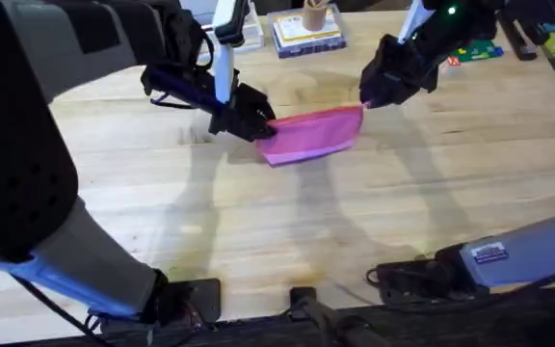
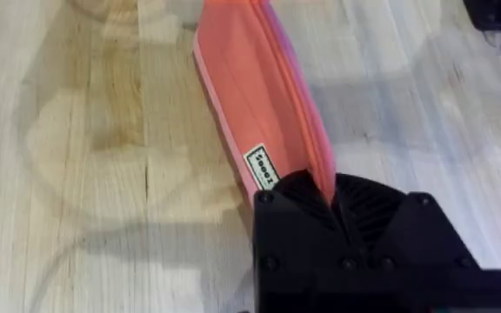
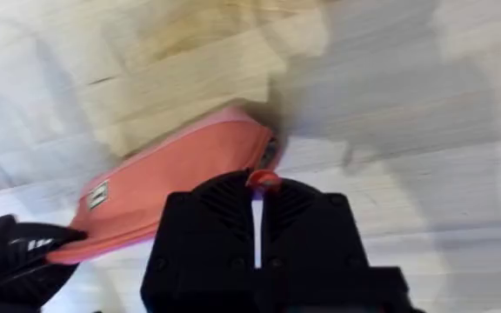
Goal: Unzip the bag, pick up the pens from the table one at a time and place them inside, then zip the bag closed.
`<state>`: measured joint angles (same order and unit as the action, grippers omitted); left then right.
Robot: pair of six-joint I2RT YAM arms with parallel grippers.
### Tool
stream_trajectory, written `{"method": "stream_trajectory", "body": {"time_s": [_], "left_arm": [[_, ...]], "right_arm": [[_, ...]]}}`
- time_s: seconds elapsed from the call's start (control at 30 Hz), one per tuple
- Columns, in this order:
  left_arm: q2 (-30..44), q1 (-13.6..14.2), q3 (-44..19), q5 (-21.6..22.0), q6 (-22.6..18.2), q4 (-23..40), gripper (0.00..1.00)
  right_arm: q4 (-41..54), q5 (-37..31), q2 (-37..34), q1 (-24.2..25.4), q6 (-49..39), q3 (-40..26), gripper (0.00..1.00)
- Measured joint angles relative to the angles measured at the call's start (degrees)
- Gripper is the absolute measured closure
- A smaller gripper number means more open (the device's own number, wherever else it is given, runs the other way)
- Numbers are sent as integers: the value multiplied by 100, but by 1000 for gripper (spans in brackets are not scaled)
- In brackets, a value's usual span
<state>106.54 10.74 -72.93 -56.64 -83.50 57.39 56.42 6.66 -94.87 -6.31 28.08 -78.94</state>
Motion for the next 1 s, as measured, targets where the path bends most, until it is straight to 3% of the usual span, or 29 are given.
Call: {"method": "stream_trajectory", "body": {"time_s": [0.3, 0.6, 0.8, 0.87, 1.0], "left_arm": [[0, 0, 0, 7, 0, 2, 957], [0, 0, 0, 9, 0, 2, 958], [2, -79, 0, 199, 0, 68, 958], [0, -92, 0, 224, 0, 68, 958], [2, -92, 0, 233, 0, 68, 958]], "right_arm": [[-564, -664, 0, 48, -4, 813, 968], [-613, -746, 82, 35, 9, 881, 947], [-402, -1441, 476, 4, -51, 703, 88], [-409, -1547, 664, -69, -93, 622, 10], [-173, -1694, 1234, -457, -186, 562, 5]]}}
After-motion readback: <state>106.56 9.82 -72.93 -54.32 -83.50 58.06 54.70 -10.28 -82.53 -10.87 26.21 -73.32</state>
